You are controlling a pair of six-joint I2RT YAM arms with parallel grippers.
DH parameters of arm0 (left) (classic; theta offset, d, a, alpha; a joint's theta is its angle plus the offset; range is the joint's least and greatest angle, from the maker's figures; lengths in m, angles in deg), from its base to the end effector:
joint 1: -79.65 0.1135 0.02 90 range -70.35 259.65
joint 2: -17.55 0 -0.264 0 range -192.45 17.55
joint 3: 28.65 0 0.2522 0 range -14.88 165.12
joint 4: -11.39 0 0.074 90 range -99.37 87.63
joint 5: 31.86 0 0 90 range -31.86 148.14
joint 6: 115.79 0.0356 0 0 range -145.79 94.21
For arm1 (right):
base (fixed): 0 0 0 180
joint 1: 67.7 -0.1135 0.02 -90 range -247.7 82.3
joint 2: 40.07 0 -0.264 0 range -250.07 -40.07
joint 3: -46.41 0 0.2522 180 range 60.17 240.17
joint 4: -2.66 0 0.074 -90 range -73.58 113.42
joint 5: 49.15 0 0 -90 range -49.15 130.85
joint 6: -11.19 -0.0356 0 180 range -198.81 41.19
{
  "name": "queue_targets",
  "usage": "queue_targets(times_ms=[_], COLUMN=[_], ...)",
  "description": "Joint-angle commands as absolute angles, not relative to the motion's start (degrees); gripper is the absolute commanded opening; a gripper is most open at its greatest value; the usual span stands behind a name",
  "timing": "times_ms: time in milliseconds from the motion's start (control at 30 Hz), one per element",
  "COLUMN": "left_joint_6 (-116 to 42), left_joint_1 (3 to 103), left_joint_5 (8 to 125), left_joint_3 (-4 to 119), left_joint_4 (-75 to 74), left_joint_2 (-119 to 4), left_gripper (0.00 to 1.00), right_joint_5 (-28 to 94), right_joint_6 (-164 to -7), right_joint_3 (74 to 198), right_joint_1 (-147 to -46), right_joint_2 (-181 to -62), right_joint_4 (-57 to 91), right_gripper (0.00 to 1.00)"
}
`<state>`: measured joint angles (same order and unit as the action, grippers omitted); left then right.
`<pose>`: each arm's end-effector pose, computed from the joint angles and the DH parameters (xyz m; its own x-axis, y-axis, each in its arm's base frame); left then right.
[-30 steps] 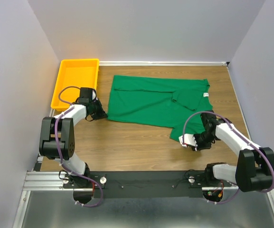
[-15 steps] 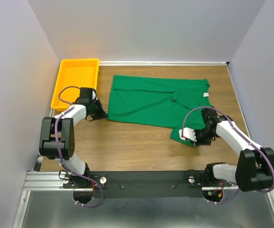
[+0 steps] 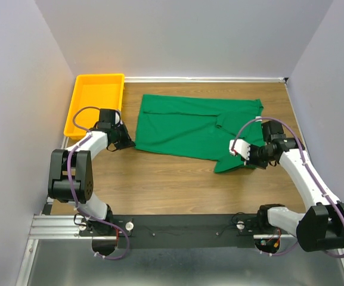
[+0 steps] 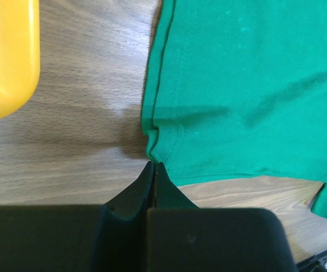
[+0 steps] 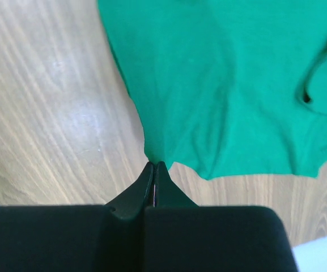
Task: Fold and stack the t-shirts
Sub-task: Fold the tshirt
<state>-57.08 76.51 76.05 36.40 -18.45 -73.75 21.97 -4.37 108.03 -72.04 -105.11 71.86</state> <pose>0.3113 -0.0280 0.1764 -0.8242 -0.4497 -0.3442 -0.2395 0.8275 -0.5078 0.1911 0.0261 0.2350 -0.0934 -0.9212 -0.3776 -0.9618 0.1816 -0.2049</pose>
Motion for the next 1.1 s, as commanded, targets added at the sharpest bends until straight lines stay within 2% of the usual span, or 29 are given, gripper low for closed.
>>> queue_targets(times_ms=[0, 367, 1067], left_joint_6=[-56.55, -57.34, -60.68], left_joint_1=[76.57, 76.66, 78.42], left_joint_5=[77.74, 77.83, 79.23], left_joint_3=[38.29, 39.61, 43.47], left_joint_4=[-19.6, -20.48, -20.13], left_joint_2=[-71.4, -69.9, -68.93], left_gripper=[0.0, 0.0, 0.0], right_joint_5=[21.51, 20.72, 22.83], right_joint_6=[-10.24, -13.77, -18.16], right_joint_3=[112.9, 122.04, 127.5], right_joint_1=[-71.39, -70.07, -69.46], right_joint_2=[-105.54, -109.86, -113.55], right_joint_4=[68.81, 65.29, 56.42], right_gripper=[0.01, 0.01, 0.01])
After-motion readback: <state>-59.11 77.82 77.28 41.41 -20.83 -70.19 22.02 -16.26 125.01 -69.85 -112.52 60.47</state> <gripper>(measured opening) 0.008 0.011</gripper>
